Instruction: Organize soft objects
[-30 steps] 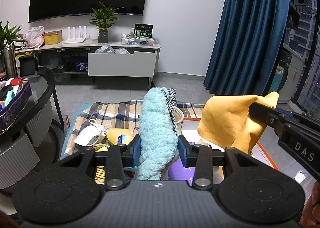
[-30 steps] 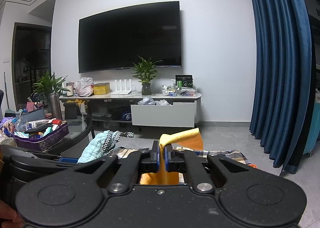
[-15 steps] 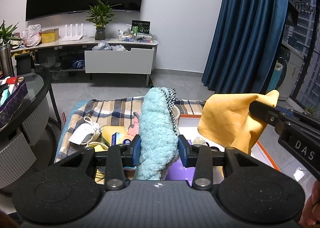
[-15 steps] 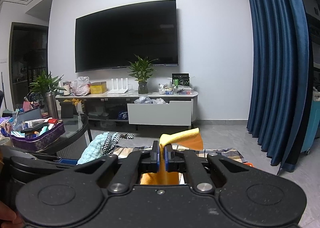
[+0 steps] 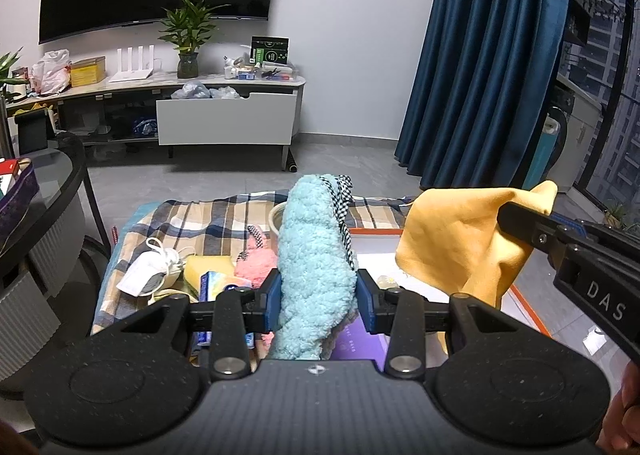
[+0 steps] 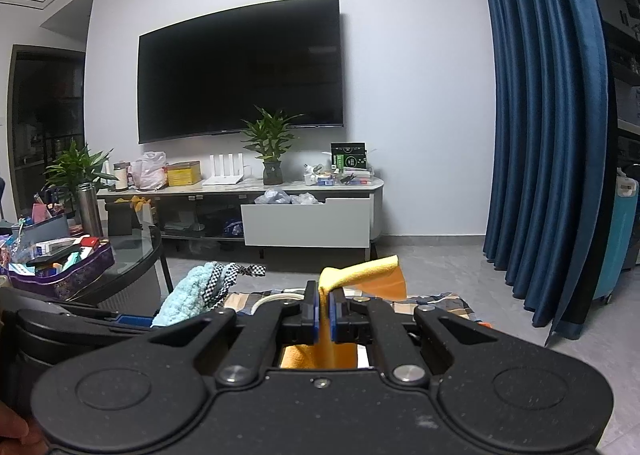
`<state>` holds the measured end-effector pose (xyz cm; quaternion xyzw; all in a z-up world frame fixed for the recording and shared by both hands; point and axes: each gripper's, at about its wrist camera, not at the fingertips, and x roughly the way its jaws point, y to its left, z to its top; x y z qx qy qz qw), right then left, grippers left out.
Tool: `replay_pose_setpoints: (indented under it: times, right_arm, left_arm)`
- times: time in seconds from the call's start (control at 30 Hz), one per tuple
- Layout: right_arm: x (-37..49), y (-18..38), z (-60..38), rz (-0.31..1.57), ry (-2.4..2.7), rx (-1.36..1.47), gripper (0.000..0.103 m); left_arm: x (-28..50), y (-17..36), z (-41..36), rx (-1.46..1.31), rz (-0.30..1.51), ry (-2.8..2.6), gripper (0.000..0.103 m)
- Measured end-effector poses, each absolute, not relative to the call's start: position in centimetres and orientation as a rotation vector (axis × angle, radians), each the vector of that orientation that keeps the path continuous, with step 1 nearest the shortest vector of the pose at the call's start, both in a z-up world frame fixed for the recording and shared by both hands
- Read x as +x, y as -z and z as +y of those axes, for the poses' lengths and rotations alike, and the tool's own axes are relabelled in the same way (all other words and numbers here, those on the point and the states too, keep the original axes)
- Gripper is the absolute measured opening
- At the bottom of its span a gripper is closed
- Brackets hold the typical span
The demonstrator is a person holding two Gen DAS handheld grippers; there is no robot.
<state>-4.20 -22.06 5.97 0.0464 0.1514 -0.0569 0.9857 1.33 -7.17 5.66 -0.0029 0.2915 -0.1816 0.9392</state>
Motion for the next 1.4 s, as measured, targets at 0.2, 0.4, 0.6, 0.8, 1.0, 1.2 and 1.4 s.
replay_pose_setpoints:
  times: [0.2, 0.4, 0.6, 0.8, 1.0, 1.2, 1.4]
  right_arm:
    - [-4.0, -5.5, -22.5, 0.309, 0.129, 0.099, 0.005]
    - [-3.7, -5.3, -23.0, 0.311, 0.147, 0.107, 0.005]
    - [-3.4, -5.0, -23.6, 0.312, 0.166, 0.115, 0.005]
    - [-3.7, -4.5, -24.5, 0.316, 0.182, 0.122, 0.005]
    - [-4.0, -4.3, -25.5, 0.319, 0.198, 0.128, 0.005]
    - [-4.3, -4.2, -26.5, 0.321, 0.215, 0.133, 0.005]
    - [-4.2, -4.0, -27.3, 0.327, 0.231, 0.138, 0.005]
  left_arm:
    - [1.6, -5.4, -8.3, 0.005, 0.601, 0.388, 0.040]
    - [1.9, -5.3, -9.0, 0.014, 0.607, 0.406, 0.040]
    - [2.1, -5.2, -10.0, 0.024, 0.611, 0.425, 0.040]
    - [2.1, -5.0, -10.9, 0.033, 0.616, 0.442, 0.040]
    - [2.2, -4.7, -11.6, 0.044, 0.623, 0.460, 0.040]
    - [2.3, -4.6, -12.3, 0.053, 0.628, 0.475, 0.040]
    - [2.3, -4.2, -13.2, 0.062, 0.637, 0.488, 0.040]
